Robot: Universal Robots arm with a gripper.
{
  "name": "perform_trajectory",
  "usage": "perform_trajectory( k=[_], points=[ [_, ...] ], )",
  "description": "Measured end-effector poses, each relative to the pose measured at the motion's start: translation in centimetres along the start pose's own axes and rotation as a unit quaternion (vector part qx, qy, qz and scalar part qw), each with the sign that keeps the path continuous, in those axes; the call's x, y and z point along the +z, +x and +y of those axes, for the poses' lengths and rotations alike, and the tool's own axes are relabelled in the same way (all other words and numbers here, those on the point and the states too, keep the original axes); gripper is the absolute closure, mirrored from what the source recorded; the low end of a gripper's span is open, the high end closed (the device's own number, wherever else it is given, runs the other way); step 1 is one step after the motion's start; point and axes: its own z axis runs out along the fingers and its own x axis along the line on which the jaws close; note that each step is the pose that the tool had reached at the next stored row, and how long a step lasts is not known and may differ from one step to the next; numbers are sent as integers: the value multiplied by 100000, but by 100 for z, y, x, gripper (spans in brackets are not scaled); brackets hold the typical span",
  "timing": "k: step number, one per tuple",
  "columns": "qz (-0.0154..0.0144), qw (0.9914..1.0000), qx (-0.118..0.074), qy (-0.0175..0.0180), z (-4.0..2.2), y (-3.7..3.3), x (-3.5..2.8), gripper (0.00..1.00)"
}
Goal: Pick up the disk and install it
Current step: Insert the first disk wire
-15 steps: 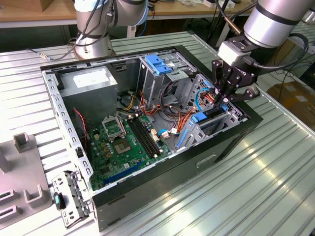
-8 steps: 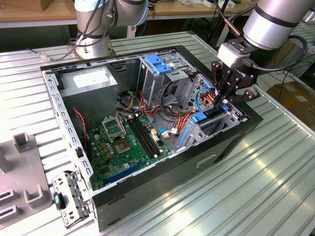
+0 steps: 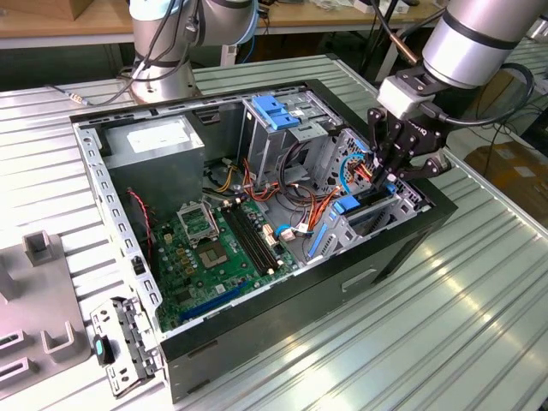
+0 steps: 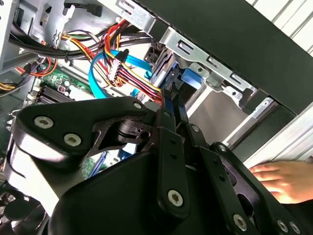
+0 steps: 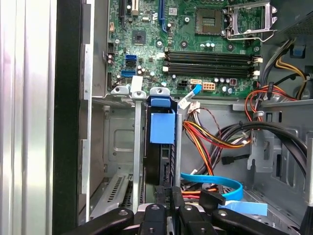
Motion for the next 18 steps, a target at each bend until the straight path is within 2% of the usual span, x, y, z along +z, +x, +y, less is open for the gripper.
perform_trajectory(
  k=[9, 18],
  points=[
    [-2, 100000, -2, 0, 0, 0, 29, 84],
    [-13, 100000, 9, 0, 0, -8, 8, 84]
  ],
)
